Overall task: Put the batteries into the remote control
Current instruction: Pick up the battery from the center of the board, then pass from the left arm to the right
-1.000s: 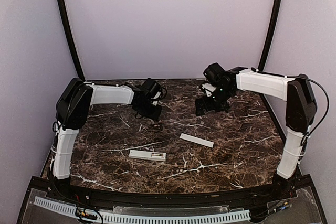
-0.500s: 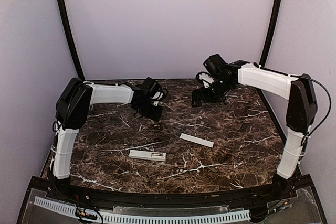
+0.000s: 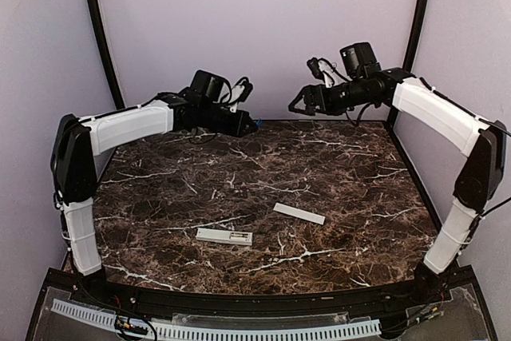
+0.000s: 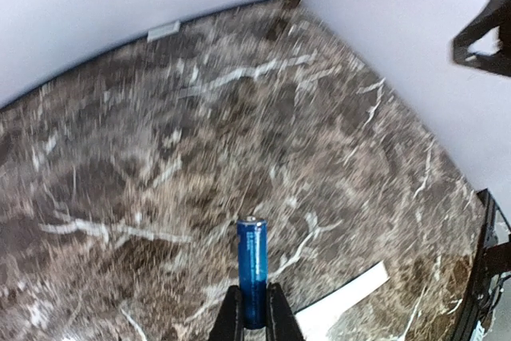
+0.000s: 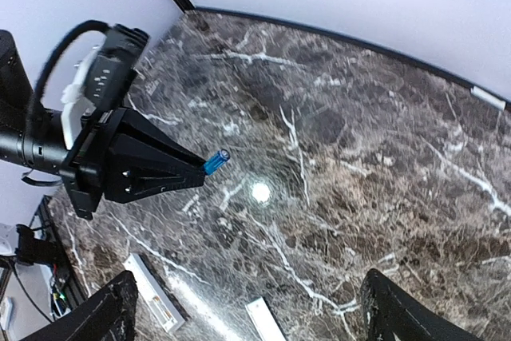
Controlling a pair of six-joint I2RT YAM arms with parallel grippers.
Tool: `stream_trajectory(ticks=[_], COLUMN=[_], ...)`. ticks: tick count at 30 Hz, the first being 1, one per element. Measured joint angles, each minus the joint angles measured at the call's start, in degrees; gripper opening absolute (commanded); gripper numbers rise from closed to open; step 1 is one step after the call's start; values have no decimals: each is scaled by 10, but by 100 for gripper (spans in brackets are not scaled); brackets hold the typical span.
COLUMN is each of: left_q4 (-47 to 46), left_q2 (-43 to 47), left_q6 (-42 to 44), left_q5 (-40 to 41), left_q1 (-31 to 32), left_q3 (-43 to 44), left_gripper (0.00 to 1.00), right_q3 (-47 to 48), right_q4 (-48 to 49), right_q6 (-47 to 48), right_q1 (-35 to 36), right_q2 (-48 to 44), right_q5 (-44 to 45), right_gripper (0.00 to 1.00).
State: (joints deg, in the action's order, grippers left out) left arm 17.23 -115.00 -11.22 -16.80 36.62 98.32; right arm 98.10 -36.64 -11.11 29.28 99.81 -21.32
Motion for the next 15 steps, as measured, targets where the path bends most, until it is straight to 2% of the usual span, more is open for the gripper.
stream_trajectory(ticks=[3, 8, 11, 15], left_q4=[-81, -268, -349, -395], left_q2=[70, 193, 218, 220], left_q6=[23, 82, 111, 147], left_q5=[-12, -33, -54, -75], left_q1=[5, 37, 56, 65], left_q3=[-20, -121, -142, -152], left_gripper=[0, 0, 0, 0], right_q3=[0, -4, -16, -52], right_q4=[41, 139, 200, 267], right_q6=[-12, -40, -58, -73], right_q1=[-19, -21, -18, -15], right_q2=[-37, -108, -149, -186], right_q5=[-54, -147, -189, -220], right_gripper=[87, 83, 81, 79])
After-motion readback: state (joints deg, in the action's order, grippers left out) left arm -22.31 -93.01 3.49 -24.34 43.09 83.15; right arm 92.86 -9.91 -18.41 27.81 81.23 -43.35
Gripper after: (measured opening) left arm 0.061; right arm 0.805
